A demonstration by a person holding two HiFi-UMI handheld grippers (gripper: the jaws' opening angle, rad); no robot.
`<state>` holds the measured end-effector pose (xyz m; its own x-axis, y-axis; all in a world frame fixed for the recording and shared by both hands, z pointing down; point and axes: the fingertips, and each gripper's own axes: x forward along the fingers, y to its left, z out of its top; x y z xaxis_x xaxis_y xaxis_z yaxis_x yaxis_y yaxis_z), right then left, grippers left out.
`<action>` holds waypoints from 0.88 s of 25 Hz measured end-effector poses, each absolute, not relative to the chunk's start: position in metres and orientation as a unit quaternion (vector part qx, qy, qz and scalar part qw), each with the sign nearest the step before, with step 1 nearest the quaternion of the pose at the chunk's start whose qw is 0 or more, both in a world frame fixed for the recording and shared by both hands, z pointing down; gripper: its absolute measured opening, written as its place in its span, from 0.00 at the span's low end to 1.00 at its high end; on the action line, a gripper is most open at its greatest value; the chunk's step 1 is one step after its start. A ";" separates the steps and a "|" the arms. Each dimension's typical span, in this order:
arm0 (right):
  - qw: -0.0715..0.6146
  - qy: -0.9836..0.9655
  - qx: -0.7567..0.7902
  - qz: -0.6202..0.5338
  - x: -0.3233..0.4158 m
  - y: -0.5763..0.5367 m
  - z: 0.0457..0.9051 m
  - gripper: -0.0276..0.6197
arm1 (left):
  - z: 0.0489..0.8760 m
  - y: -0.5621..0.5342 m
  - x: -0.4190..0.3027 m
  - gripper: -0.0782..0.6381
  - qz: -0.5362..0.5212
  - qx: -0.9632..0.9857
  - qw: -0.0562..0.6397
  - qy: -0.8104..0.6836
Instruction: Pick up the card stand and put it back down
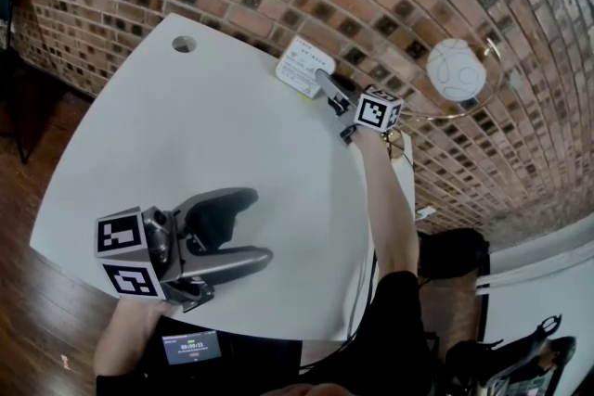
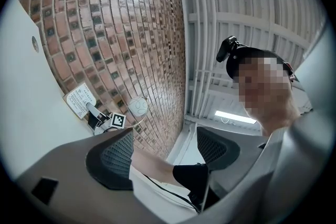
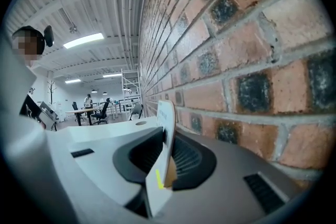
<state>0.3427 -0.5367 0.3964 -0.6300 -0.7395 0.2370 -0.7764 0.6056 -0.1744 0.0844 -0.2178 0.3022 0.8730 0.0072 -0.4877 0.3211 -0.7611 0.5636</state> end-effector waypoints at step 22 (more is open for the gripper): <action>0.170 -0.851 0.474 0.148 0.346 -0.527 0.414 0.29 | 0.304 -0.223 0.082 0.63 -0.241 0.903 0.347 0.083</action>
